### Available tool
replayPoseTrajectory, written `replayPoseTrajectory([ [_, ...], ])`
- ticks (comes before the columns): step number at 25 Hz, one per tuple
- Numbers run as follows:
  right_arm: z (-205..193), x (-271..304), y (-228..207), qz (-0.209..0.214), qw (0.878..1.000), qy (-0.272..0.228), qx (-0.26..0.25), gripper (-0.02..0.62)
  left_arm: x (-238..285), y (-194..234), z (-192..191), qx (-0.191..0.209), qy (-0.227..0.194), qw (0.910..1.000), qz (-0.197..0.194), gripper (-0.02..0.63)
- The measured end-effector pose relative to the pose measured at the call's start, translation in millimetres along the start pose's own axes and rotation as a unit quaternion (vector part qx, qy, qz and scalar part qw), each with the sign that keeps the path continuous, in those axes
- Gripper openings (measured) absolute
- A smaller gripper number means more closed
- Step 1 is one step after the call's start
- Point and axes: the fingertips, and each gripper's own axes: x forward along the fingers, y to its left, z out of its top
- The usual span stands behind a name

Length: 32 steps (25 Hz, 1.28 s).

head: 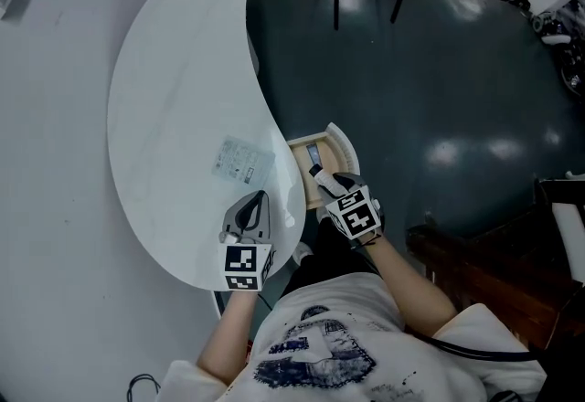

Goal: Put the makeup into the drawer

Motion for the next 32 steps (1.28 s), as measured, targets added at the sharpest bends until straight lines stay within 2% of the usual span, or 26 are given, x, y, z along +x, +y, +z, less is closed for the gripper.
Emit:
replayPoseTrajectory([
  [15,-0.1,68.8,-23.3,0.029,0.999,0.045,0.005,0.187,56.5,16.9,-1.4,-0.021,0.026,0.9994,0.003,0.047],
  [26,-4.6,111.9,-32.0,0.048,0.996,0.078,-0.001,0.187,91.6,26.0,-1.8,-0.024,0.039,0.9989,0.008,0.046],
  [32,-11.0,133.4,-36.2,0.057,0.994,0.090,0.013,0.187,105.7,27.0,-8.1,-0.024,0.050,0.9984,0.009,0.047],
])
